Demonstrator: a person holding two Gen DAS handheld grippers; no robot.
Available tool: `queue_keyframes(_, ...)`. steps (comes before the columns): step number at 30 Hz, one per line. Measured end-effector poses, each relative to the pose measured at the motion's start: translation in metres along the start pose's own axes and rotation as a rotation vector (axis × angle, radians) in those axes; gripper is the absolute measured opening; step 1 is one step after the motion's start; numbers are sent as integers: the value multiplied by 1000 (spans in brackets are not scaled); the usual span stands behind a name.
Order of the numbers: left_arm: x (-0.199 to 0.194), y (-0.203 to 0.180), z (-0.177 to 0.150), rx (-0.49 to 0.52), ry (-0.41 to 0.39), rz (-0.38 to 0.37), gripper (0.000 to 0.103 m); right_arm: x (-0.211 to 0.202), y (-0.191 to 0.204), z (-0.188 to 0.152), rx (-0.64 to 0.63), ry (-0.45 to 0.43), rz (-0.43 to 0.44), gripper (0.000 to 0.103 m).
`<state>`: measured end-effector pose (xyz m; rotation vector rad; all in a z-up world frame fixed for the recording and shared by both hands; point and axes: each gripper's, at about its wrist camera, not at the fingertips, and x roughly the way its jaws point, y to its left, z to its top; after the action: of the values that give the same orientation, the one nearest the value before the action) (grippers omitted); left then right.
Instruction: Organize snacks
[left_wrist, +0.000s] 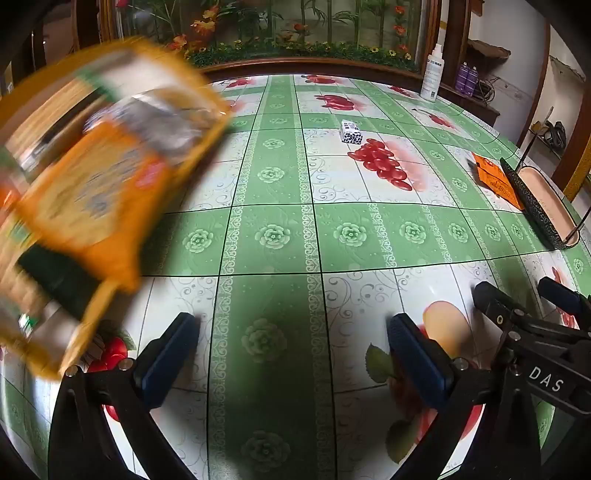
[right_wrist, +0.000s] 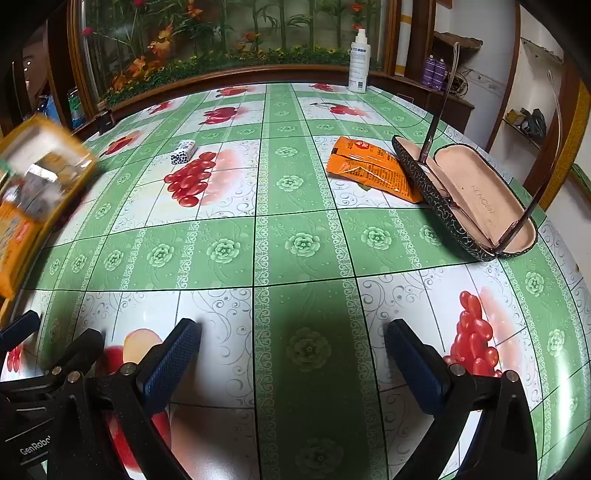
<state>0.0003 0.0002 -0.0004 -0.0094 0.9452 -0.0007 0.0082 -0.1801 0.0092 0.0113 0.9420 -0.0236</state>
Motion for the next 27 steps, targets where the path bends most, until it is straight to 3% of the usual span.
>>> queue_keyframes(27, -2, 3, -1, 3, -4, 4, 103, -1, 0, -1, 2, 4, 0, 102)
